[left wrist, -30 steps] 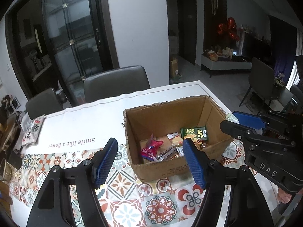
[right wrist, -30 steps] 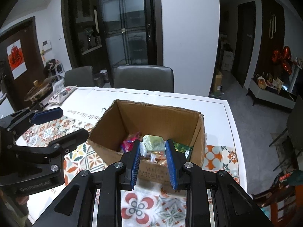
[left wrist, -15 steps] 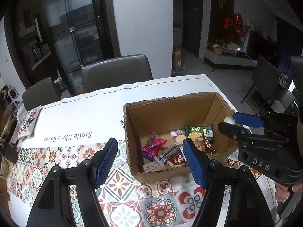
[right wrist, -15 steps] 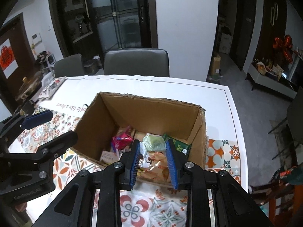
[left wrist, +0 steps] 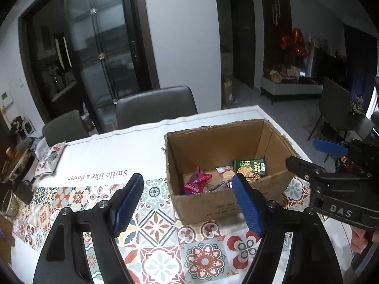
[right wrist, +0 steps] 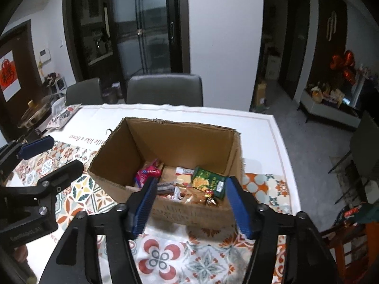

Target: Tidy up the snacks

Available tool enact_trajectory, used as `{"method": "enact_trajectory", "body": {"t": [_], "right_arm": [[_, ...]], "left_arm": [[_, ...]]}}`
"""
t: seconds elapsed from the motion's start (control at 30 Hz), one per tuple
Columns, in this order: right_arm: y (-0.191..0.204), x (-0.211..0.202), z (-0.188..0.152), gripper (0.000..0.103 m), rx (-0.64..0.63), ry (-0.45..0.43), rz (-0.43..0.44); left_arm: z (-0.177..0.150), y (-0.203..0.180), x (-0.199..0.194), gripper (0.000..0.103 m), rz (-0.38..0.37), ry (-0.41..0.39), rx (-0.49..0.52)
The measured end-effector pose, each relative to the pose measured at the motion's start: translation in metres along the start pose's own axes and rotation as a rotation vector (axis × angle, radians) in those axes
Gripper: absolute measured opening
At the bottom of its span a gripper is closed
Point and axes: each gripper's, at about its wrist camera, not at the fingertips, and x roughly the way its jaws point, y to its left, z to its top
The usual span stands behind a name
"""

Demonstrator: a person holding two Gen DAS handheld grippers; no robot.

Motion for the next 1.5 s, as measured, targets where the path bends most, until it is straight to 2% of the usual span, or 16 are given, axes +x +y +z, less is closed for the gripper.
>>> {"method": "enact_trajectory", "body": {"t": [0.37, 0.53, 0.7, 1.0, 1.23, 1.5], "right_arm": [[0.012, -0.072, -0.045, 0.083, -0.02, -0.153, -0.048], [0.016, -0.094, -0.067, 0.086, -0.011, -0.186, -0.045], [0.023, -0.116, -0.091, 0.09, -0.042, -0.235, -0.083], [0.033, -0.137, -0.124, 0.091, -0.038, -0.239, -0.045], [0.028, -0.144, -0.143, 0.091, 0.003, -0.239, -0.051], [0.02, -0.146, -0.151, 0.091, 0.039, -0.244, -0.026]], "left_arm": [[-0.046, -0.004, -0.069, 0.095, 0.056, -0.155, -0.027], [-0.069, -0.007, -0.093, 0.1, 0.056, -0.182, -0.031], [-0.092, -0.007, -0.112, 0.101, 0.061, -0.184, -0.042], [-0.12, -0.015, -0.139, 0.103, 0.064, -0.211, -0.056], [-0.131, -0.021, -0.143, 0.103, 0.08, -0.225, -0.041], [-0.14, -0.027, -0.141, 0.103, 0.057, -0.216, -0.054]]}}
